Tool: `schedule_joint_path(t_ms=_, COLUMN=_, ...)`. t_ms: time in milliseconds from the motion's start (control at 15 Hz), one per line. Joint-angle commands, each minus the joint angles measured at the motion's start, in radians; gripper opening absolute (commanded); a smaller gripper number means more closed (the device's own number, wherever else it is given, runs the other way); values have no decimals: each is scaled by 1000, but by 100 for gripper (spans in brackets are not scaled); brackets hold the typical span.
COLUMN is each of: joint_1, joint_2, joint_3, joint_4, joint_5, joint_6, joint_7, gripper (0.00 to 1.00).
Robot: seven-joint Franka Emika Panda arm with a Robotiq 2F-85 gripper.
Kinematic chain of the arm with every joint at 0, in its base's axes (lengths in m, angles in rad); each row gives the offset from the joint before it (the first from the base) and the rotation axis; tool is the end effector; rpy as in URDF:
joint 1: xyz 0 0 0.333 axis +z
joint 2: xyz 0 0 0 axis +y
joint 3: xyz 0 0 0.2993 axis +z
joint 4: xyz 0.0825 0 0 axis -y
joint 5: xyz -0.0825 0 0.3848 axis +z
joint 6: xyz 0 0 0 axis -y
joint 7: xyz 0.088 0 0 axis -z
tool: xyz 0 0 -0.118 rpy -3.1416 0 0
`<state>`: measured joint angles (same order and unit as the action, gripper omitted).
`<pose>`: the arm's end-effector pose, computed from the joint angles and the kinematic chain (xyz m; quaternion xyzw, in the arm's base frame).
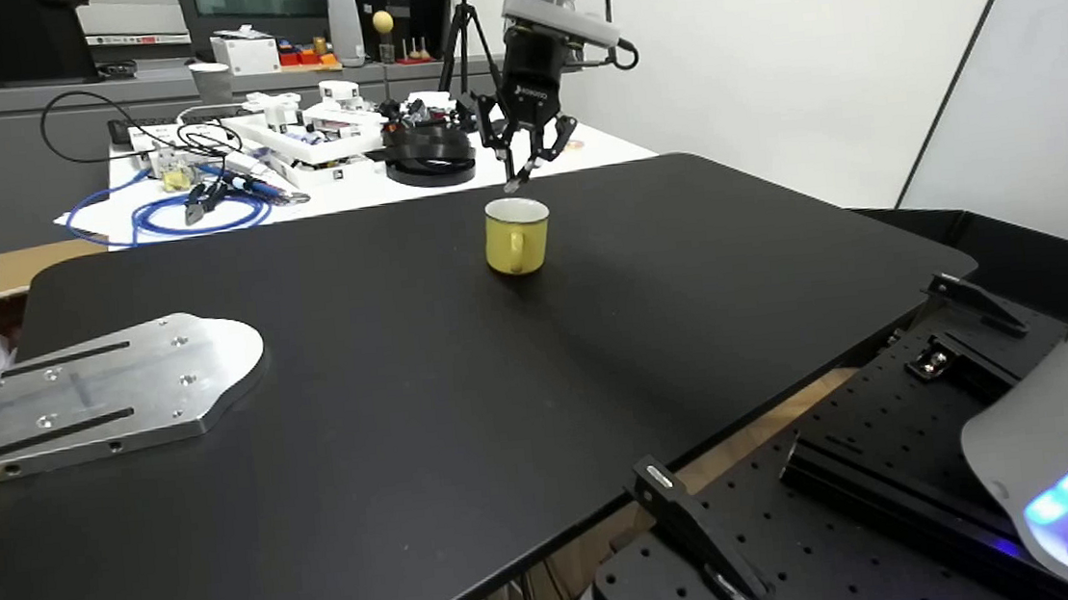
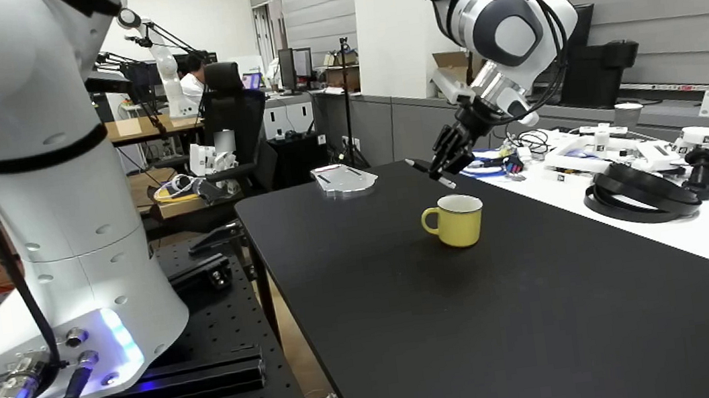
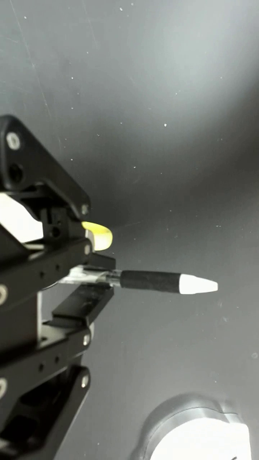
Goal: Put the pen in the mug
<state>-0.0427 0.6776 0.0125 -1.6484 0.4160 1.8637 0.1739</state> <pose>0.6208 0.0162 0.1717 -0.9361 0.2002 0.2368 0.1663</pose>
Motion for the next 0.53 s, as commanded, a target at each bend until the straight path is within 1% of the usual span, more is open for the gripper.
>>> schedule_joint_path(t_ms=0, joint_1=-42, joint_2=66, joint_3=9, joint_4=75, joint_5=42, joint_6=-25, joint_7=-5, gripper=5)
schedule_joint_path(t_ms=467, joint_1=-89, joint_2=148, joint_3=10, joint_4=110, joint_5=102, joint_6=0, joint_7=-19, gripper=5)
